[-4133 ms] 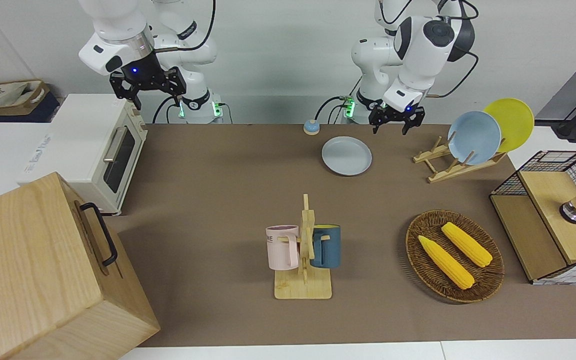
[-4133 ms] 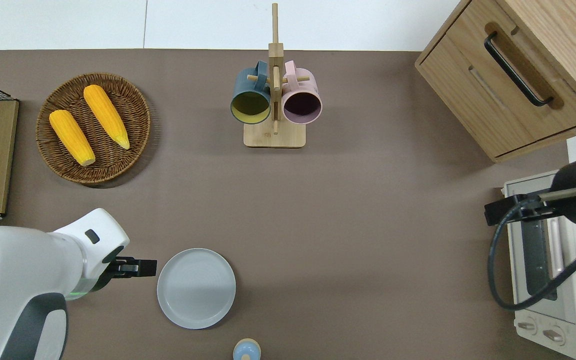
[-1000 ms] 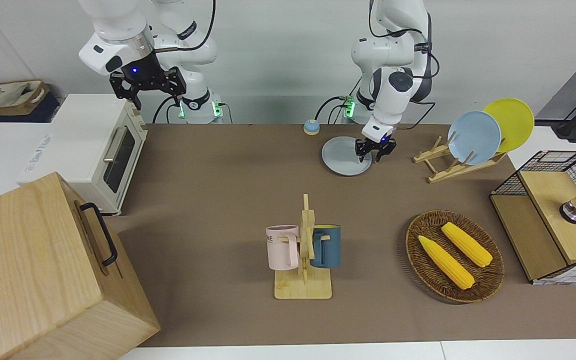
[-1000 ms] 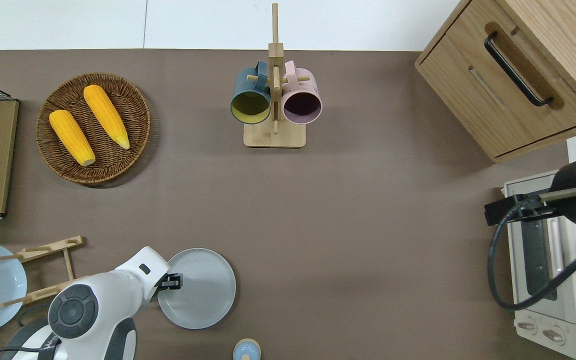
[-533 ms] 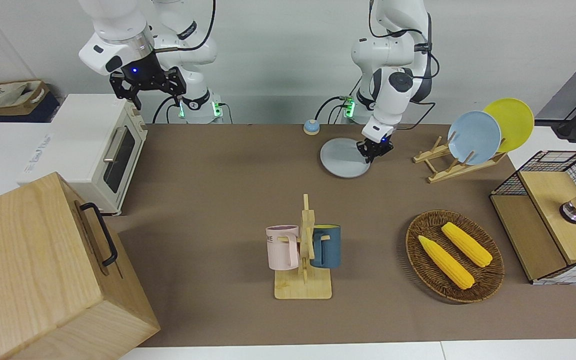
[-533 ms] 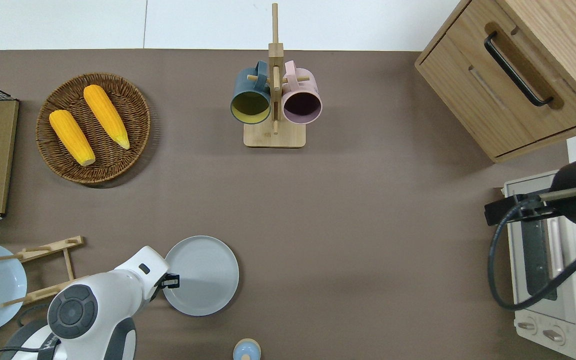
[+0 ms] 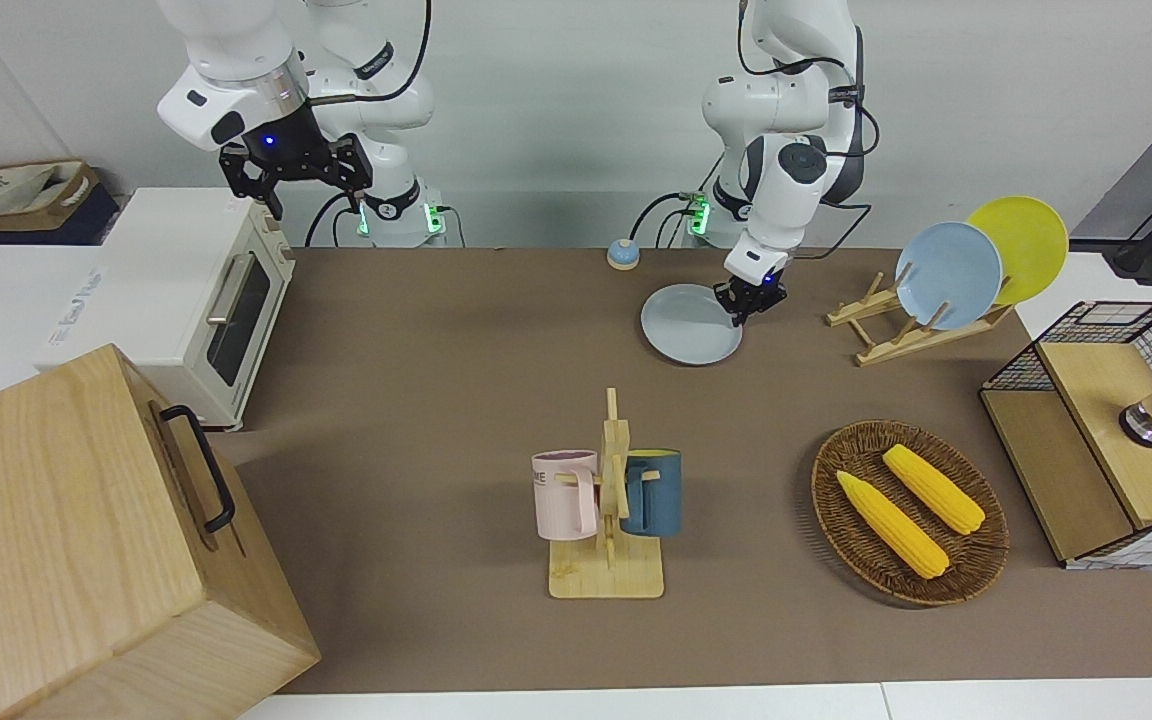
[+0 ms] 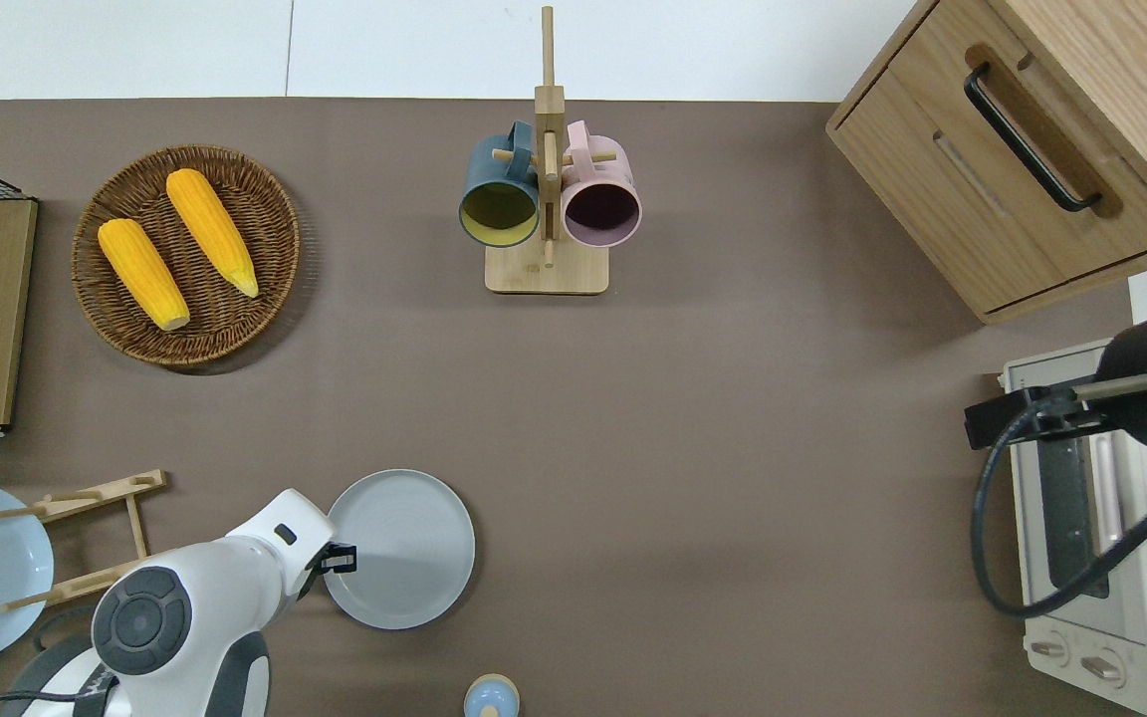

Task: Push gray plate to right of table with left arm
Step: 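Push the gray plate with the left gripper across toward the toaster oven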

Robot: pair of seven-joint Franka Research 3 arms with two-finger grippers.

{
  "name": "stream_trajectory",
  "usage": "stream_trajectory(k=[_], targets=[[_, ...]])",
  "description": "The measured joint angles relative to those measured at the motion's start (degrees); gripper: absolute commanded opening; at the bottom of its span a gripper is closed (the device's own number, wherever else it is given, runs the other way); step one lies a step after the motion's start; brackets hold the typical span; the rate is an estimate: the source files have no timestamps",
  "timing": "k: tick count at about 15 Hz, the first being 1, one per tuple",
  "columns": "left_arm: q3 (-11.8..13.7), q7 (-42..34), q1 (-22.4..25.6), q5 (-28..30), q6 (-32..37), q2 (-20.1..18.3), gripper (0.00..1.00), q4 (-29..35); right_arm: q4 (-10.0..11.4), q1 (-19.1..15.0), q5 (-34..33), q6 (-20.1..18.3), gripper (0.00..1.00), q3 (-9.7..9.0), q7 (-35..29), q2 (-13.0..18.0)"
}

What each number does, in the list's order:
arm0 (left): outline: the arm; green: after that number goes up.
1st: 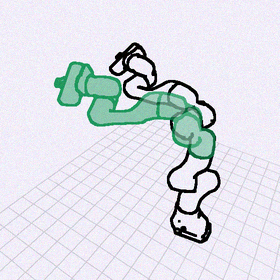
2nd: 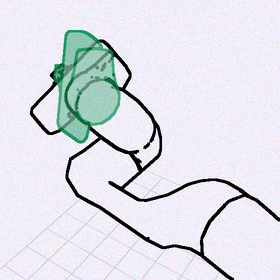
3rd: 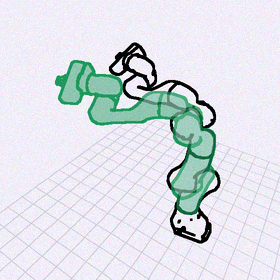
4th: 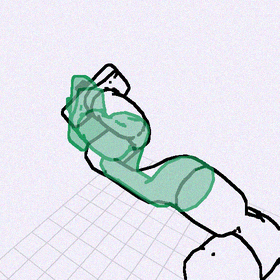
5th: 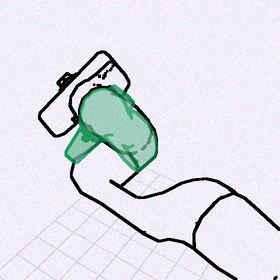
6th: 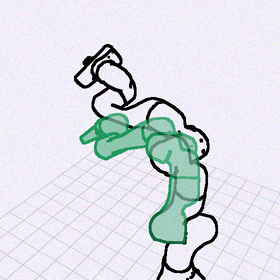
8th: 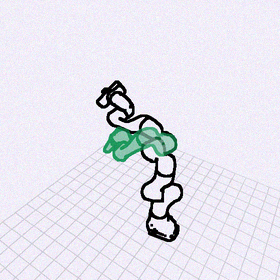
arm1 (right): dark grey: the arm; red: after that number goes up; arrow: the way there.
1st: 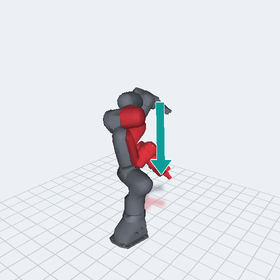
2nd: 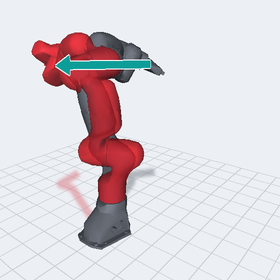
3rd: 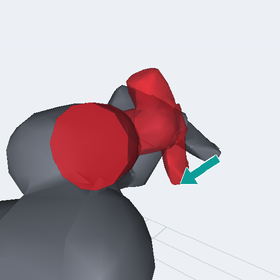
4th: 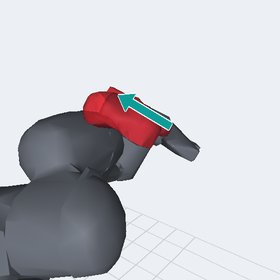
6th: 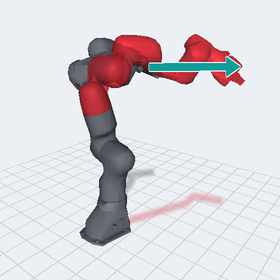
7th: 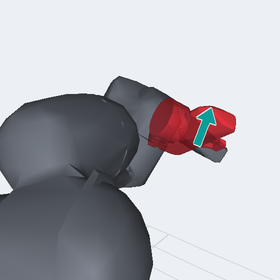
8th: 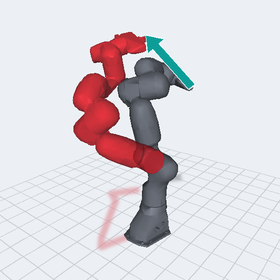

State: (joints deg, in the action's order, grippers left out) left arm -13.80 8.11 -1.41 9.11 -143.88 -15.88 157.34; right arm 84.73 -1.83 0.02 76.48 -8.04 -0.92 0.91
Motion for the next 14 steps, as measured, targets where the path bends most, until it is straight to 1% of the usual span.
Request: stream_trajectory(k=[4,6,9,11,12,14], targets=[[-0.1,1.6,-0.5,0.0,-0.6,0.2,0.0,-0.1,0.0,0.0,0.0,0.0,0.983,0.0,0.0,0.0],[-0.2,4.7,-2.5,0.0,-1.6,0.9,0.0,-0.6,0.0,0.0,0.0,0.0,0.983,0.0,0.0,0.0],[-0.7,11.8,-7.5,0.0,-2.3,3.3,0.0,-2.8,0.0,0.0,0.0,0.0,0.983,0.0,0.0,0.0],[-1.0,14.6,-9.3,0.0,-2.5,4.4,0.0,-3.8,0.0,0.0,0.0,0.0,0.983,0.0,0.0,0.0],[-1.3,15.9,-10.0,0.0,-2.6,5.0,0.0,-4.4,0.0,0.0,0.0,0.0,0.983,0.0,0.0,0.0],[-2.9,18.7,-10.6,0.0,-2.7,6.0,0.0,-5.5,0.0,0.0,0.0,0.0,0.983,0.0,0.0,0.0]])
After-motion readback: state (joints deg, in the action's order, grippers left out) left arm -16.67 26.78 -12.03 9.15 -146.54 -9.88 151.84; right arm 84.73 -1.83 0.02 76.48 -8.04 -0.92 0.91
